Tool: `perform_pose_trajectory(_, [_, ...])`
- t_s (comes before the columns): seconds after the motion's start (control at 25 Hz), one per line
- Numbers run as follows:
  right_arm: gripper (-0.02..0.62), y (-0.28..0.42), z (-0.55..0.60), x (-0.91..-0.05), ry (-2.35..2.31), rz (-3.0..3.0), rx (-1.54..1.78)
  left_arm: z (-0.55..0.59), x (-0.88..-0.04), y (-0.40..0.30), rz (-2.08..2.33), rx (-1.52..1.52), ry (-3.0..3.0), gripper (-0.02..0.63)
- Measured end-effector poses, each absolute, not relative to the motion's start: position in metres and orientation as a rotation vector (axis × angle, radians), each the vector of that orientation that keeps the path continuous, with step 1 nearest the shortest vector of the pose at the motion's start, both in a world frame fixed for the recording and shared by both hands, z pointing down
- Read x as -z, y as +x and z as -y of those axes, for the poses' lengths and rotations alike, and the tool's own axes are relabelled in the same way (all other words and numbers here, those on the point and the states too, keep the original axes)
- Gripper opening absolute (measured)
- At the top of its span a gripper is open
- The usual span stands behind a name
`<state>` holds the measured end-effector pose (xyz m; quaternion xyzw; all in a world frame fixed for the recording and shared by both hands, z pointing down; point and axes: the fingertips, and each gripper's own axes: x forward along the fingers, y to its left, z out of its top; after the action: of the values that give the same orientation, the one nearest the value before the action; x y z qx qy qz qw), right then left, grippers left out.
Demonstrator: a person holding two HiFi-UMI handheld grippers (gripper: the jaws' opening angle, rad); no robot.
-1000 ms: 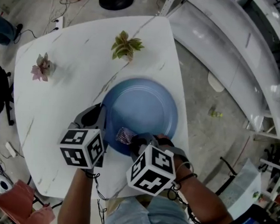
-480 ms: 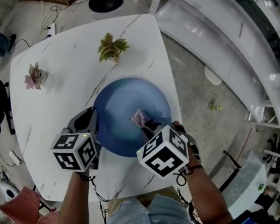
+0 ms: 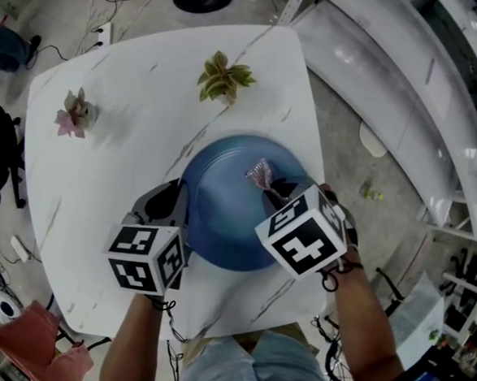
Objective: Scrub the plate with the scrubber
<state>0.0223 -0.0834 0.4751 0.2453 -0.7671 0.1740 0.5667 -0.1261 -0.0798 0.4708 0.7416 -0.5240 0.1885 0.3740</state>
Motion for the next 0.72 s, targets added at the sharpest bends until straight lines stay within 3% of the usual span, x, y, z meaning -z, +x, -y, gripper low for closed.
perform_pose_trajectory(0.72, [0.061,-0.065,0.046,-0.474,0.343,1.914,-0.214,0.079,-0.472,-0.126,1.343,-0.489,1.886,0.017])
